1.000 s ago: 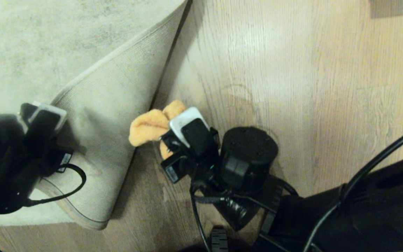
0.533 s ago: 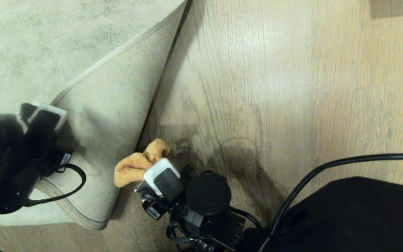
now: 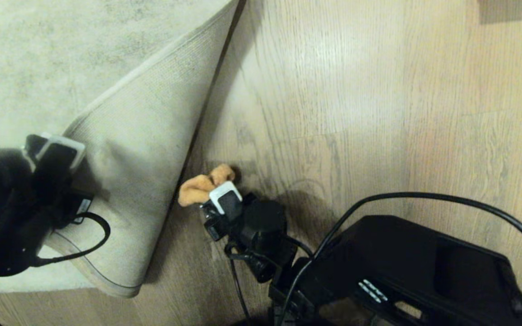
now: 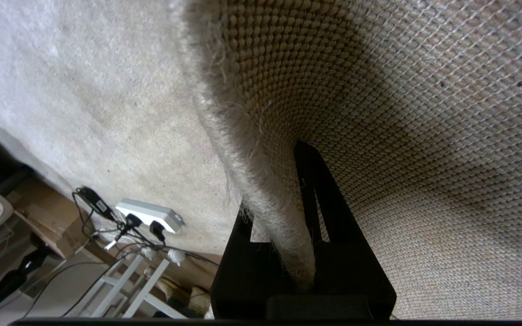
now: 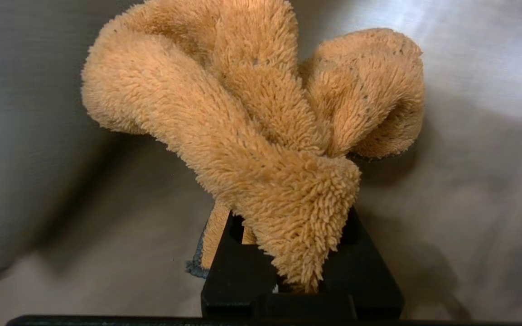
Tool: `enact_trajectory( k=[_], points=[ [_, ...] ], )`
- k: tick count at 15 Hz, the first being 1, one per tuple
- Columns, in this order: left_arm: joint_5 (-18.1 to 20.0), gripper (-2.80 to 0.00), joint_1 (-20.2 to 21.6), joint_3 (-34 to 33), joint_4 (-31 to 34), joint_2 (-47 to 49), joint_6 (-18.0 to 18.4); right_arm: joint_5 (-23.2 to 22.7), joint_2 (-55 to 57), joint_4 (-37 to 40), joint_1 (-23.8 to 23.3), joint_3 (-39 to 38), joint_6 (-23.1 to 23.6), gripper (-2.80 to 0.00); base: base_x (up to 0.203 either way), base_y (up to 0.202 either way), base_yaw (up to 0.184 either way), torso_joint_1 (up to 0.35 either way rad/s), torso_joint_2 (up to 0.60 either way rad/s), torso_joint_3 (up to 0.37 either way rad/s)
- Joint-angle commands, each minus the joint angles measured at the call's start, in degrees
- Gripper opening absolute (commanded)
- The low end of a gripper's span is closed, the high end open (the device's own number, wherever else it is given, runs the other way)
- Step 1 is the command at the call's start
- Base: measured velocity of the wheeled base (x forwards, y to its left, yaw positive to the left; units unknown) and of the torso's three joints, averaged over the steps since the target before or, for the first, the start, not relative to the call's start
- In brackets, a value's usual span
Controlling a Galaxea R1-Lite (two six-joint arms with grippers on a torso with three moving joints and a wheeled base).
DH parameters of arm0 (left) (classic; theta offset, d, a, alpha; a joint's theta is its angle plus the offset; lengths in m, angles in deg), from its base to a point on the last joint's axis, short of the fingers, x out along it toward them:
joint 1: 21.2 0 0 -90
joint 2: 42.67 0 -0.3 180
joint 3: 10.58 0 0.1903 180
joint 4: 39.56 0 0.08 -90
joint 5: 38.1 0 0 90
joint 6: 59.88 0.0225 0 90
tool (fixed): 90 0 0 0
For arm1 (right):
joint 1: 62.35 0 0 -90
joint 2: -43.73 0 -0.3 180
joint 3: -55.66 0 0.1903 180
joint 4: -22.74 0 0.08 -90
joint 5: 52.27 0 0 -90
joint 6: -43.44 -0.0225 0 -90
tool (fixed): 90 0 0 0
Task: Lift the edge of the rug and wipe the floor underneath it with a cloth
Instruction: Wipe the floor under the carpet with a rag
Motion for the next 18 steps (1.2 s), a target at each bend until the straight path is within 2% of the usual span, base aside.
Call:
enact_trajectory(
  k=[1, 6, 11, 18],
  points=[
    [-0.2, -2.8, 0.1, -0.4, -0.3, 0.4, 0.3, -0.1, 1.1, 0.5, -4.0, 3.1, 0.2, -2.8, 0.0, 0.0, 0.0, 0.0, 0.0, 0.0],
    [-0.1, -2.8, -0.2, -1.4, -0.4, 0.3, 0.3, -0.1, -1.0, 7.1, -9.5, 13.8, 0.2, -2.8, 0.0, 0.0, 0.0, 0.0, 0.0, 0.0],
    [-0.1, -2.8, -0.2, -1.5, -0.4, 0.0, 0.3, -0.1, -5.1, 19.2, -12.3, 27.0, 0.2, -2.8, 0.0, 0.0, 0.0, 0.0, 0.0, 0.0],
    [0.0, -2.8, -0.2, -1.5, -0.4, 0.0, 0.1, 0.3, -14.7, 25.2, -13.7, 27.2, 0.7, -2.8, 0.0, 0.0, 0.0, 0.0, 0.0, 0.0]
  ],
)
